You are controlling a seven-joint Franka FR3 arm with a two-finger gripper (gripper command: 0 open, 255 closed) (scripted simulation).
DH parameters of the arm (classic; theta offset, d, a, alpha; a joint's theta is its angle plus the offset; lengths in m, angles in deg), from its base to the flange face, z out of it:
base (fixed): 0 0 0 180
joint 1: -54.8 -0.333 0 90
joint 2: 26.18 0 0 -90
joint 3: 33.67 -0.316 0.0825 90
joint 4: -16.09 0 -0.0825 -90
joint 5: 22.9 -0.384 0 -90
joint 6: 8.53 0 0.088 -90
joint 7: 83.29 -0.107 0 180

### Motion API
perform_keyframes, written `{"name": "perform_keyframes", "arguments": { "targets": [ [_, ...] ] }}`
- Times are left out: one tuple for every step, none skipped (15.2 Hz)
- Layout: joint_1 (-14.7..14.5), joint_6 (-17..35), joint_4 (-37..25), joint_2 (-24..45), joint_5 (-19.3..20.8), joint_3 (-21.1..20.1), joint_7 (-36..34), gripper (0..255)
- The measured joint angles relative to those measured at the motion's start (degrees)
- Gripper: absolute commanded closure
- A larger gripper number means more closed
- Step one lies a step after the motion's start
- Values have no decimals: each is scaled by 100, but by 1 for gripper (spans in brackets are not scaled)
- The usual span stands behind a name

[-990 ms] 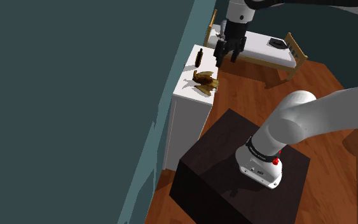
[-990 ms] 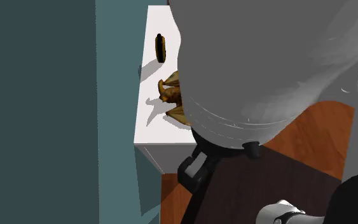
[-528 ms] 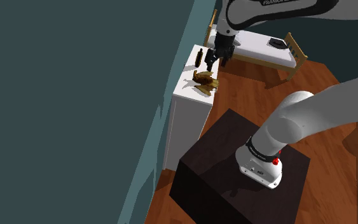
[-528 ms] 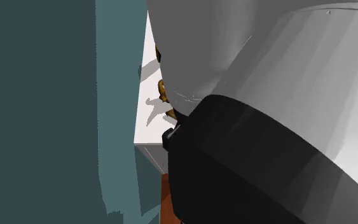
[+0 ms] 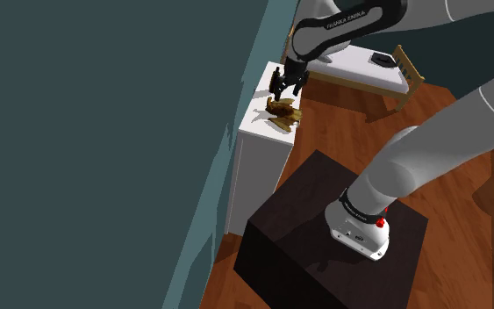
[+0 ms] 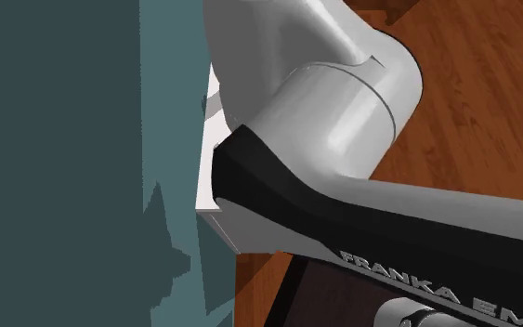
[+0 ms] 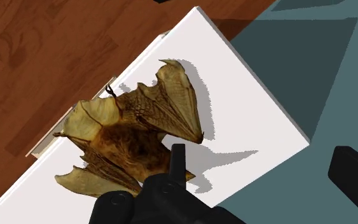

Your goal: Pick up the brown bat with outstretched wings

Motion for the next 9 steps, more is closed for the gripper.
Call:
{"name": "perform_keyframes", "arguments": {
  "targets": [
    [12,188,-58,189,-1,31,10,0],
    [33,381,-125,393,-4,76,44,0],
    [43,568,-212,611,-19,107,61,0],
    [50,777,-291,848,-41,134,75,0],
    [81,918,-400,1039,-62,185,139,0],
    [109,1088,-473,1226,-86,230,196,0],
    [131,1282,-552,1445,-124,264,242,0],
    [159,1386,-694,1635,-171,300,309,0],
    [168,1525,-823,1849,-220,309,326,0]
  ]
}}
